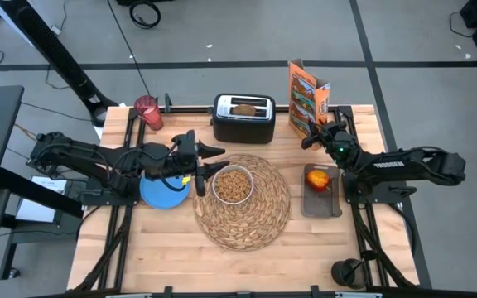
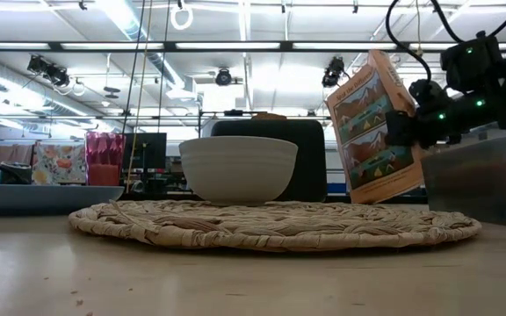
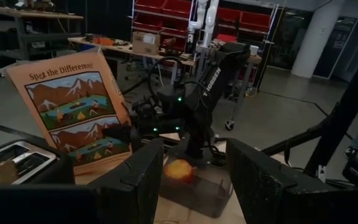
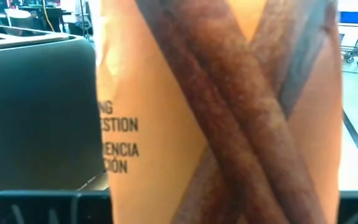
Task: Arrange a breakfast setting
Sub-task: Pour the cereal from the cereal box into the bowl
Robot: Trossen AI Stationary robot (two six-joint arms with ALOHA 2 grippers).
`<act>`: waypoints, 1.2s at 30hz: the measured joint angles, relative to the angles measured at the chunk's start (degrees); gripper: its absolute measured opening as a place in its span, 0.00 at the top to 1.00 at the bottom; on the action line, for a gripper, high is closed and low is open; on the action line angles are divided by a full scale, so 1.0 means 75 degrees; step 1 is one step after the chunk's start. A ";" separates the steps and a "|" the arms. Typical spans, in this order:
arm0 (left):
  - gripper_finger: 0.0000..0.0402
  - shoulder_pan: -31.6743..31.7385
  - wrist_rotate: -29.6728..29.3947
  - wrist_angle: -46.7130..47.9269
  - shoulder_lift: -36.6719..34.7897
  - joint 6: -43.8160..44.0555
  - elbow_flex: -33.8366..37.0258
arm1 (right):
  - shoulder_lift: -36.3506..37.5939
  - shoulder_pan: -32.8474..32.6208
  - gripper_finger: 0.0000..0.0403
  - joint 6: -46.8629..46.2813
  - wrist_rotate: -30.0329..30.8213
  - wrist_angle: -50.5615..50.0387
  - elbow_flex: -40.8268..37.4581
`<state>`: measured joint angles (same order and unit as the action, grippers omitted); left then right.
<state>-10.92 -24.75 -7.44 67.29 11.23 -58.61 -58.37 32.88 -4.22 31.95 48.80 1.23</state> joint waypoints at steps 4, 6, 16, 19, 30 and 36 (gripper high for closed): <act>0.55 0.0001 -0.0003 0.0000 0.0000 0.0013 0.0000 | -0.0002 0.0000 0.68 -0.0017 -0.0029 -0.0185 0.0105; 0.55 0.0000 -0.0003 -0.0001 0.0000 0.0011 0.0000 | -0.0005 0.0000 0.66 -0.0018 -0.0049 -0.0327 0.0210; 0.55 0.0000 -0.0003 0.0000 0.0000 0.0005 0.0000 | -0.0020 -0.0023 0.56 -0.0098 -0.0100 -0.0413 0.0306; 0.55 0.0000 -0.0003 0.0000 0.0000 0.0005 0.0000 | -0.0025 -0.0032 0.52 -0.0128 -0.0280 -0.0456 0.0301; 0.55 0.0000 -0.0003 0.0000 -0.0002 0.0016 -0.0003 | -0.0008 -0.0032 0.26 -0.0413 -0.0524 -0.1475 0.0675; 0.55 0.0000 -0.0003 -0.0003 -0.0003 0.0041 -0.0006 | 0.0391 -0.0032 0.13 -0.0505 -0.0673 -0.2731 0.1196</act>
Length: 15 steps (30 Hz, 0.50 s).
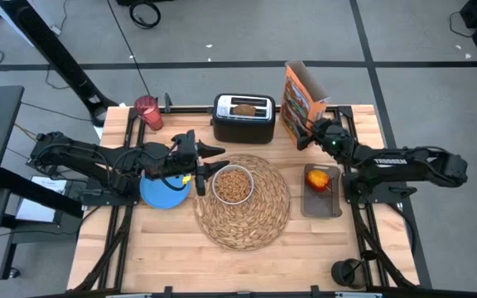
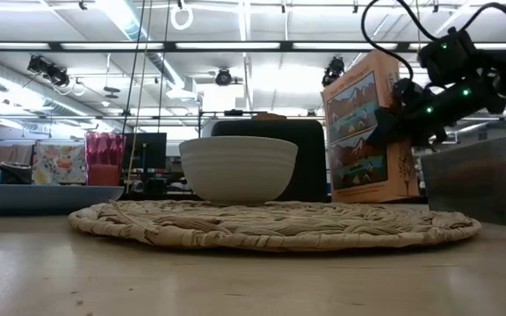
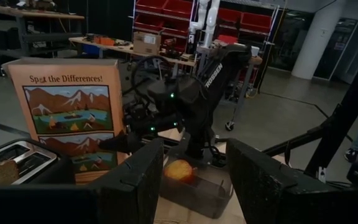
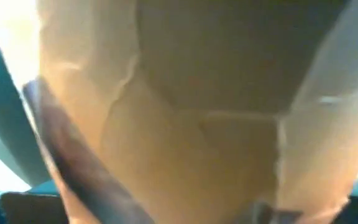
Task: Arrange a breakfast setting
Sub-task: Pour the cereal from the cereal box into the bowl
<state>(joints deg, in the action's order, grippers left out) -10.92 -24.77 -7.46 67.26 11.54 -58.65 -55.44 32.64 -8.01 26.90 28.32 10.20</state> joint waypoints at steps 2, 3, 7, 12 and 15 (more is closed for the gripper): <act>0.55 0.0000 0.0000 0.0000 0.0000 0.0013 -0.0002 | 0.0217 -0.0006 0.10 -0.0116 -0.0159 -0.0711 0.0230; 0.55 0.0000 0.0015 0.0000 0.0000 0.0013 -0.0002 | 0.0323 -0.0008 0.09 -0.0191 -0.0212 -0.1053 0.0342; 0.55 0.0000 0.0136 0.0003 0.0000 0.0030 -0.0002 | 0.0846 -0.0009 0.07 -0.0510 -0.0313 -0.2509 0.0776; 0.55 0.0003 0.0189 0.0003 0.0000 0.0034 -0.0003 | 0.1435 -0.0029 0.07 -0.0931 -0.0476 -0.4101 0.1224; 0.55 0.0001 0.0273 0.0003 0.0000 0.0036 -0.0003 | 0.1710 -0.0162 0.07 -0.1112 -0.0581 -0.5004 0.1499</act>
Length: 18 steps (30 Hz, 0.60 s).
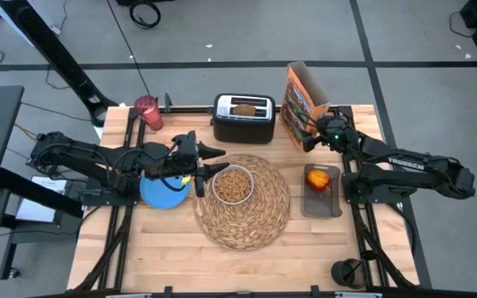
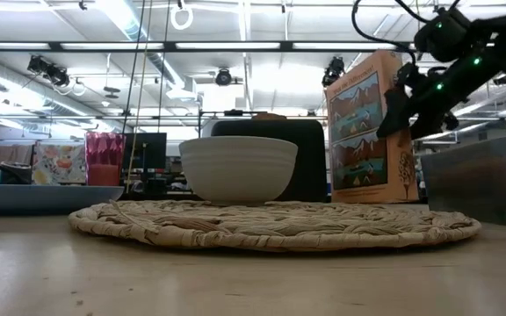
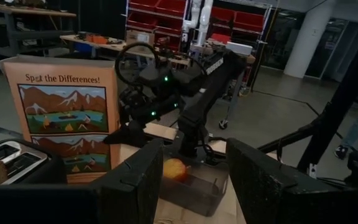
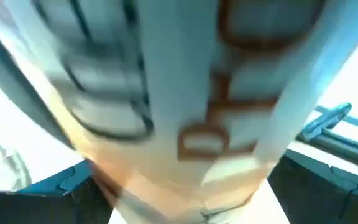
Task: Arrange a breakfast setting
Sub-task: Pour the cereal from the cereal box into the bowl, then adjust the bowl on the center right of the table mat
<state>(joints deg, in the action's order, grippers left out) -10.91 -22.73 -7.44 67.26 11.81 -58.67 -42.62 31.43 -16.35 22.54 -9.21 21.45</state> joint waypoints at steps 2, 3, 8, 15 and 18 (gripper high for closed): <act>0.55 0.0002 0.0113 0.0000 0.0000 0.0003 0.0000 | 0.0139 -0.0126 0.07 -0.0081 -0.0038 -0.0535 0.0210; 0.55 0.0000 0.0171 0.0000 0.0000 0.0016 0.0000 | 0.0204 -0.0200 0.07 -0.0091 -0.0048 -0.0846 0.0334; 0.55 0.0002 0.0217 0.0003 0.0000 0.0089 0.0000 | 0.0395 -0.0495 0.07 -0.0344 -0.0108 -0.2007 0.0932; 0.55 -0.0001 0.0217 0.0017 0.0000 -0.0057 0.0000 | 0.0548 -0.0791 0.07 -0.0626 -0.0212 -0.3271 0.1712; 0.55 -0.0001 0.0217 0.0017 -0.0002 -0.0059 0.0000 | 0.0584 -0.0888 0.07 -0.0643 -0.0220 -0.3687 0.2131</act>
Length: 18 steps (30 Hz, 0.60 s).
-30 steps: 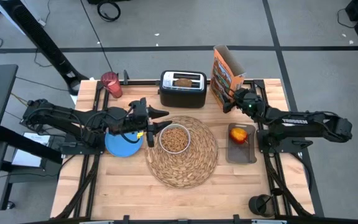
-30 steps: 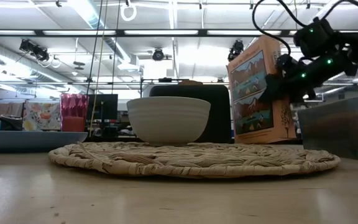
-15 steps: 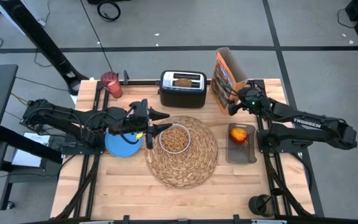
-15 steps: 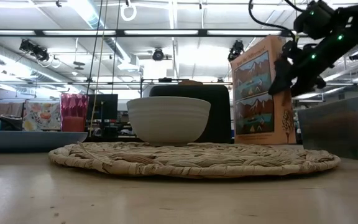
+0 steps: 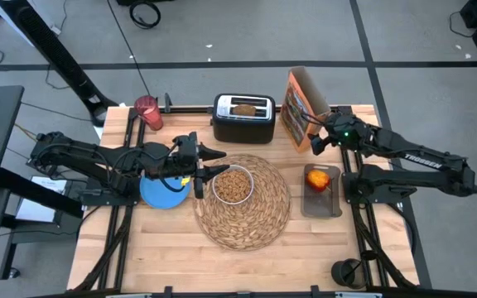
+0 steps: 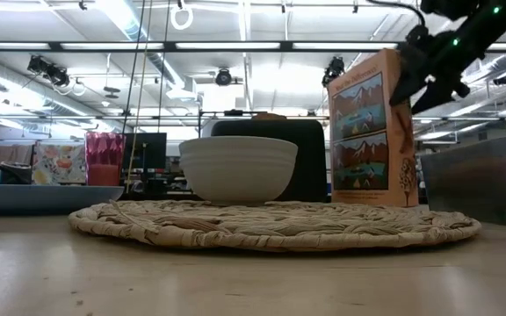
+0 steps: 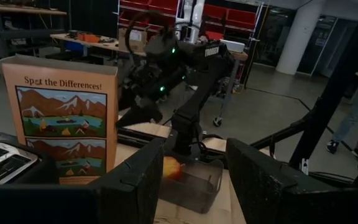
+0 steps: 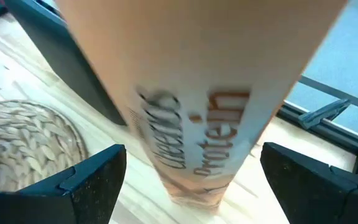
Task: Arrange a breakfast setting
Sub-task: Adjust the bowl on the center right of the table mat
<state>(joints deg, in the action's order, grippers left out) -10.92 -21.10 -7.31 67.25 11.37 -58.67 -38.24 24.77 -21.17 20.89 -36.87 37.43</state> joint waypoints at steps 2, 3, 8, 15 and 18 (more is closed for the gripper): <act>0.55 0.0001 0.0000 0.0000 0.0002 -0.0002 0.0000 | -0.0003 -0.0055 0.07 -0.0033 -0.0002 -0.0306 0.0304; 0.55 0.0000 0.0000 0.0000 -0.0001 -0.0002 0.0000 | -0.0003 -0.0074 0.07 -0.0046 -0.0008 -0.0489 0.0463; 0.55 0.0000 0.0000 0.0003 0.0000 0.0004 0.0000 | -0.0005 -0.0139 0.07 -0.0044 -0.0008 -0.1270 0.1274; 0.55 0.0000 0.0000 0.0006 0.0002 0.0033 0.0000 | -0.0003 -0.0139 0.07 -0.0017 0.0004 -0.1916 0.2167; 0.55 0.0002 0.0000 0.0011 -0.0001 0.0177 0.0001 | -0.0006 -0.0139 0.07 0.0037 -0.0152 -0.2052 0.2582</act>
<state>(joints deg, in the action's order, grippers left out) -10.90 -21.10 -7.23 67.24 12.70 -58.67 -38.28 23.73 -20.90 19.75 -52.26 56.80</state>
